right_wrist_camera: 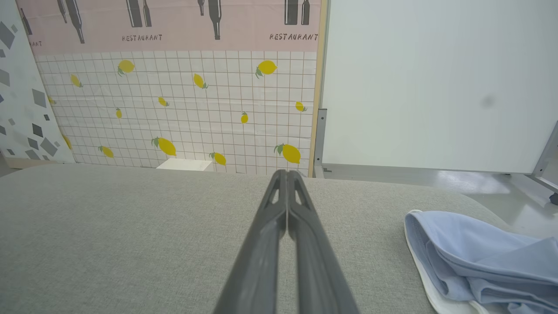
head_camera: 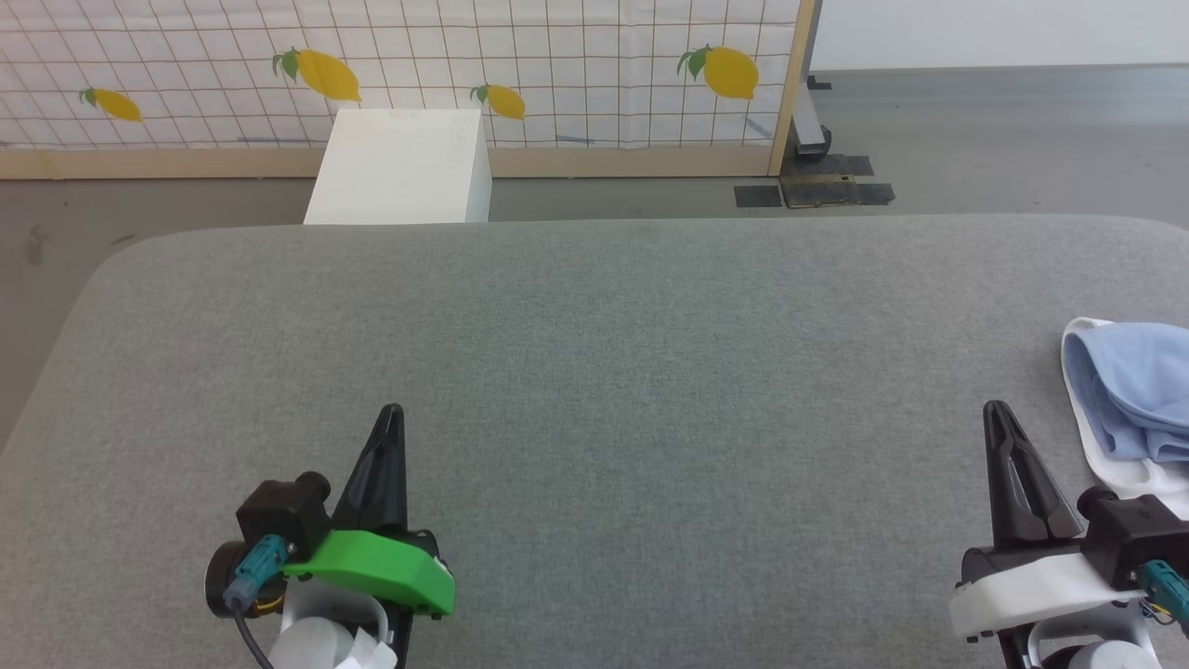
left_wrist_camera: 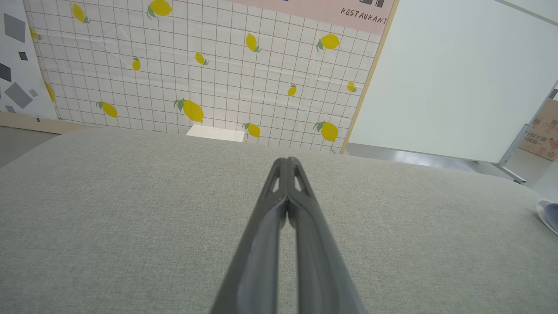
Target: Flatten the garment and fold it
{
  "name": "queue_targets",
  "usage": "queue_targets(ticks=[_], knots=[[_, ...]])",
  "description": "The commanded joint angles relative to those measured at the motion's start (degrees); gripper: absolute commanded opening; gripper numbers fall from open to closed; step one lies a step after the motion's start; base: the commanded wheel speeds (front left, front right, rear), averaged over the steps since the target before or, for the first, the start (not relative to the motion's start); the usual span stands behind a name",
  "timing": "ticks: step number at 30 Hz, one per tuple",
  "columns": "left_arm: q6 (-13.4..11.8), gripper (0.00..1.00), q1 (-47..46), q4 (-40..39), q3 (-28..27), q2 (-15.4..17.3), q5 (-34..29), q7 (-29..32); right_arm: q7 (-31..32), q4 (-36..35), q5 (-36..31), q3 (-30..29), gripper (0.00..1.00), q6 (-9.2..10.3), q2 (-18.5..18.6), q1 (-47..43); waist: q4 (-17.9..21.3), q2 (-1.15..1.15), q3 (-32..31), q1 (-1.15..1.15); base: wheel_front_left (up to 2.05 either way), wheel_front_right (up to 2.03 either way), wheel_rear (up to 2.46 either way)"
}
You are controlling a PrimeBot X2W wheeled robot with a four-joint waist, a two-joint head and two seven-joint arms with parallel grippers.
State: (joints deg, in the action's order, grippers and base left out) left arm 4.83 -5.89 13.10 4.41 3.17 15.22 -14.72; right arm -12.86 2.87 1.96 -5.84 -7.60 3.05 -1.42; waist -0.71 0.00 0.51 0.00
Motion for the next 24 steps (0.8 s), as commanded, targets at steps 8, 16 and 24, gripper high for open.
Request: queue_targets(ticks=[8,16,24], knots=[[-0.19,0.00,0.23,-0.51,-0.16,-0.01,-0.60,0.58,0.50,-0.10,-0.08,0.24,0.00,0.00,-0.01,0.06,0.03,0.00,-0.02,0.00,0.00,0.00,0.00],[-0.50,0.00,0.61,-1.36,-0.45,-0.03,-1.58,1.53,1.34,-0.29,-0.20,0.62,0.00,0.01,-0.02,0.15,0.07,0.00,-0.06,0.00,0.00,0.00,0.00],[-0.81,0.00,0.98,-2.18,-0.73,-0.05,-2.54,2.45,2.14,-0.47,-0.33,0.98,0.00,0.02,-0.03,0.24,0.12,0.00,-0.09,0.00,0.00,0.00,0.00]])
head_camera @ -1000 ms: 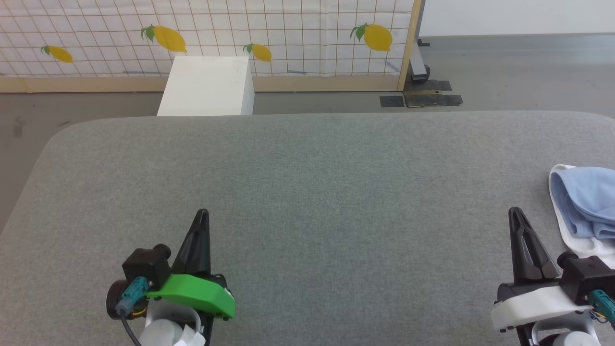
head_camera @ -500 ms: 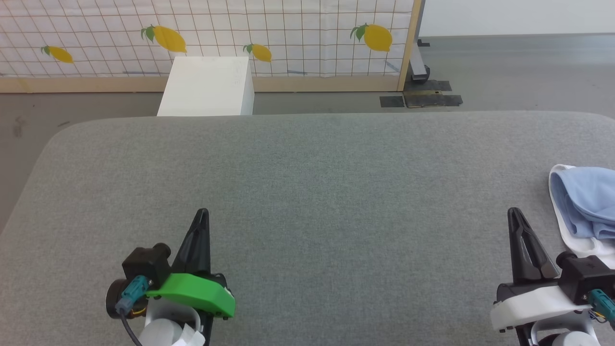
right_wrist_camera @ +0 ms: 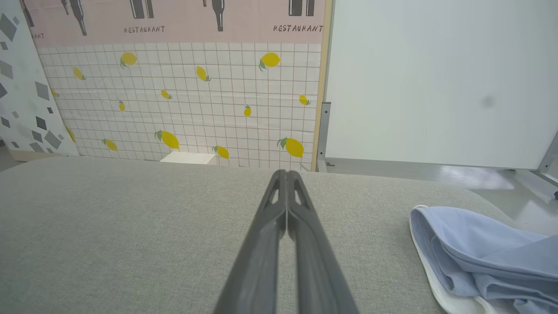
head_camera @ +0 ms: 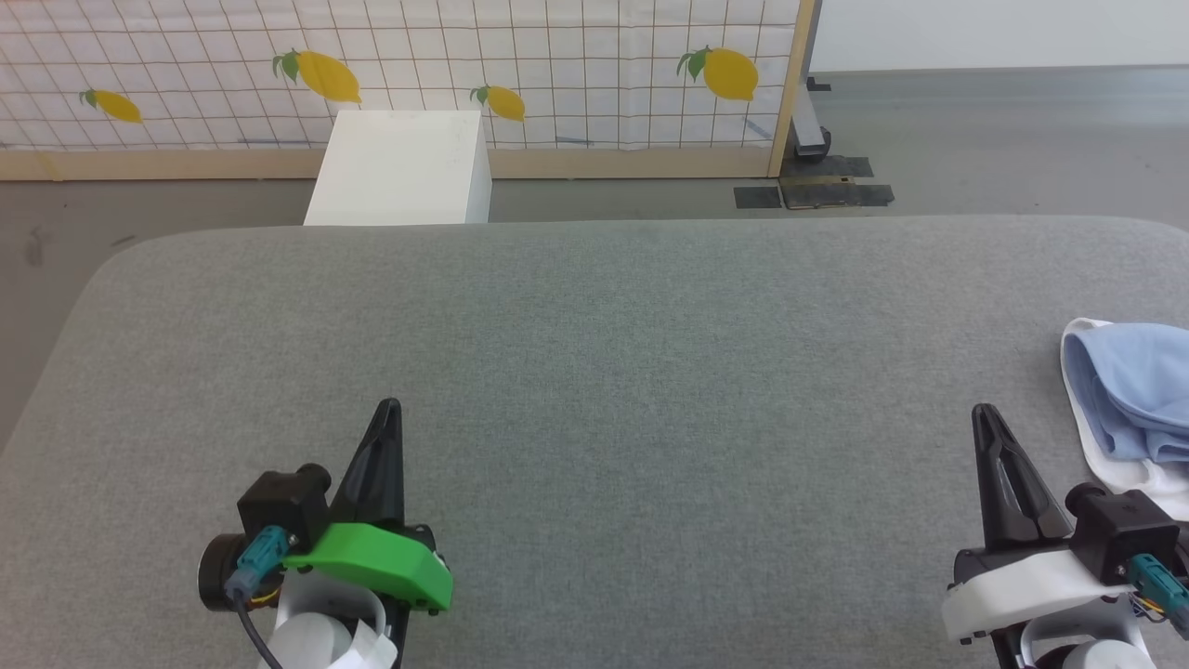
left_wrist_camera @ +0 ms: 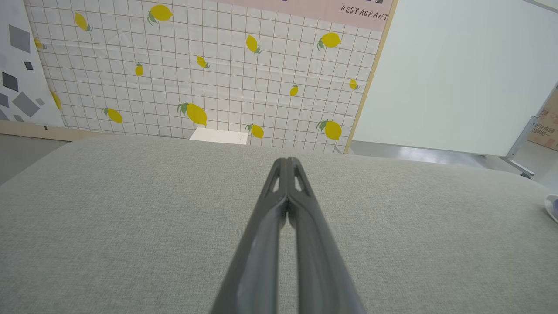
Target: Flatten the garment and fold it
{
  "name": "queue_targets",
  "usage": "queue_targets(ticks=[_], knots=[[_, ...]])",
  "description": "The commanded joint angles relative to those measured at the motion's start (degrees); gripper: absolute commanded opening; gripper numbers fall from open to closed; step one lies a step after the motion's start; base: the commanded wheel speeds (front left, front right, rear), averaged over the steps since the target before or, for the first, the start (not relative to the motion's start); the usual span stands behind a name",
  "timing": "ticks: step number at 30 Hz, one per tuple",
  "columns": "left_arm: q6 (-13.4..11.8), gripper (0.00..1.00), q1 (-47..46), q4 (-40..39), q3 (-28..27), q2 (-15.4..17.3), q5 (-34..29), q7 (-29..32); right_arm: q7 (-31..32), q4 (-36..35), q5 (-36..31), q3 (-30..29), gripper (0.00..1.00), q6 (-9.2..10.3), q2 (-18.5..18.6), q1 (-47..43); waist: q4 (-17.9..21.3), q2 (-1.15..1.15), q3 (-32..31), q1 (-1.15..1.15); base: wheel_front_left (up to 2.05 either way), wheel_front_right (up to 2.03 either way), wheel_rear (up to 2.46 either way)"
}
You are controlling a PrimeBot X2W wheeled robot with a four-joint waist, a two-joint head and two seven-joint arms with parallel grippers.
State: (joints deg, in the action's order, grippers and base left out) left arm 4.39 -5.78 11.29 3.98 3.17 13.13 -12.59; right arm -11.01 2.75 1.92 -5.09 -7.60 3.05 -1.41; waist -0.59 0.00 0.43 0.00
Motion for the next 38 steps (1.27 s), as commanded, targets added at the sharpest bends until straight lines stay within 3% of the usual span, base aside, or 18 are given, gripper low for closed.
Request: queue_targets(ticks=[1,38], knots=[[-0.40,0.00,0.91,-0.46,-0.33,-0.05,-0.56,0.43,0.39,-0.37,-0.30,0.28,0.00,0.02,-0.03,0.24,0.01,0.00,-0.01,0.00,0.00,0.00,0.00],[-1.81,0.00,2.63,-4.29,-1.62,-0.14,-5.00,4.72,4.14,-1.21,-0.87,1.98,0.00,0.05,-0.08,0.65,0.22,0.00,-0.15,0.00,0.00,0.00,0.00]])
